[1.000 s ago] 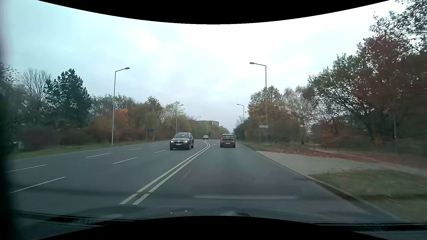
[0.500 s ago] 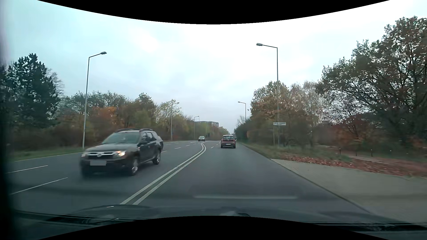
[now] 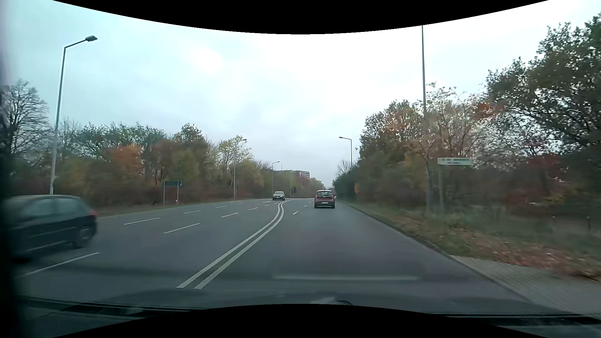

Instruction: Follow the waypoints while adhering to traffic rules and regulations

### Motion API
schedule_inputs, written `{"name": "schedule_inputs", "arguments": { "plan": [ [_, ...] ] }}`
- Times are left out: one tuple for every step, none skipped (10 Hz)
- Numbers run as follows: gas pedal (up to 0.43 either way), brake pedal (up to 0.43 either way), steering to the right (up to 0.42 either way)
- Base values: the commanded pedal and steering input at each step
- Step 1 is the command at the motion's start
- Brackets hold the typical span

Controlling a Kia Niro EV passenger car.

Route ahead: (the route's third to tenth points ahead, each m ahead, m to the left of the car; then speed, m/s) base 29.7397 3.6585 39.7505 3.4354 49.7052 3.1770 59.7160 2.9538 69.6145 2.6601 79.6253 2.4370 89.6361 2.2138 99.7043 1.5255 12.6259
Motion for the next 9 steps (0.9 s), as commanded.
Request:
{"name": "schedule_inputs", "arguments": {
  "plan": [
    [0.299, 0.000, -0.015],
    [0.299, 0.000, -0.016],
    [0.299, 0.000, -0.018],
    [0.299, 0.000, -0.019],
    [0.299, 0.000, -0.020],
    [0.299, 0.000, -0.020],
    [0.299, 0.000, -0.021],
    [0.299, 0.000, -0.020],
    [0.299, 0.000, -0.020]
  ]
}}
